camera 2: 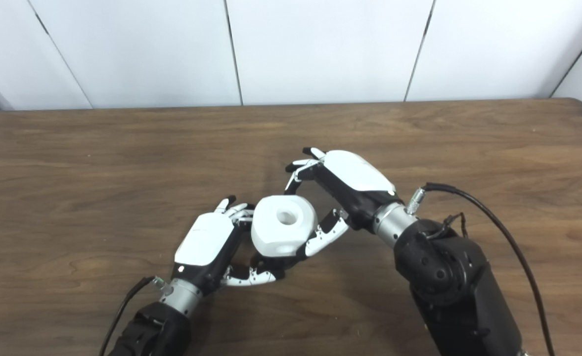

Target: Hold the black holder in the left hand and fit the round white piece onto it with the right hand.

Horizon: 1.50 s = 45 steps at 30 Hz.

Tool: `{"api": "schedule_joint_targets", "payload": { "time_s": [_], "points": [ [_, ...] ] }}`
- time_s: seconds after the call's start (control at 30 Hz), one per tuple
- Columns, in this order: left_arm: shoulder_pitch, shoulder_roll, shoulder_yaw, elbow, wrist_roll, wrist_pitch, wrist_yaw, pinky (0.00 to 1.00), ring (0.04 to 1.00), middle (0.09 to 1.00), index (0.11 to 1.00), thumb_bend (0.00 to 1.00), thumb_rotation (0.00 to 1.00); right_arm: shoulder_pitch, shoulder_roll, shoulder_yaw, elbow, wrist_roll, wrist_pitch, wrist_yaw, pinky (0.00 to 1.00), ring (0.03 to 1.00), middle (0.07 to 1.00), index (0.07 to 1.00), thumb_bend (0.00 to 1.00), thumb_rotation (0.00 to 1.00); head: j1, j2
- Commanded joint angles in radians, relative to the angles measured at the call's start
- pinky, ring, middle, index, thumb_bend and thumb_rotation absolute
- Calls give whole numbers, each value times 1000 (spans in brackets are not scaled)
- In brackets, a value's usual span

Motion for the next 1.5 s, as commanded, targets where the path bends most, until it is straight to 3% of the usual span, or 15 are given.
{"api": "schedule_joint_targets", "payload": {
  "time_s": [0.0,0.27,0.3,0.37,0.57,0.83,1.27,1.47],
  "points": [
    [-1,4,-10,-4,9,-14,-7,991,878,780,486,523,55,-14,-13,12,9,-11,-15,4,1000,987,855,488,525,142,0,-1],
    [-2,4,-12,-1,15,-12,-6,987,880,780,486,523,55,-20,-28,24,12,-18,-25,-2,1000,987,855,493,524,154,0,-1],
    [-2,4,-12,0,15,-12,-5,987,880,780,486,523,55,-20,-29,24,12,-17,-26,-2,1000,986,854,552,708,212,0,-1],
    [-2,5,-12,0,14,-13,-6,987,880,780,486,523,55,-20,-30,24,11,-17,-24,-3,1000,985,859,610,878,275,-1,-1],
    [-3,7,-14,2,17,-13,-6,985,880,780,486,523,55,-18,-26,22,13,-27,-19,-13,1000,987,880,656,982,315,-2,-3],
    [-4,5,-15,4,17,-8,-9,989,882,780,486,523,55,-11,-20,18,9,-38,-11,-14,1000,1000,935,750,1000,338,-3,-4],
    [-7,7,-14,9,18,-12,-2,995,882,780,486,523,55,-15,-24,15,8,-55,-4,3,1000,1000,945,767,1000,379,-5,-9],
    [-10,8,-15,13,21,-13,1,992,882,779,486,523,55,-22,-40,7,-1,-56,-3,31,1000,1000,977,825,1000,438,-9,-8]
  ]
}}
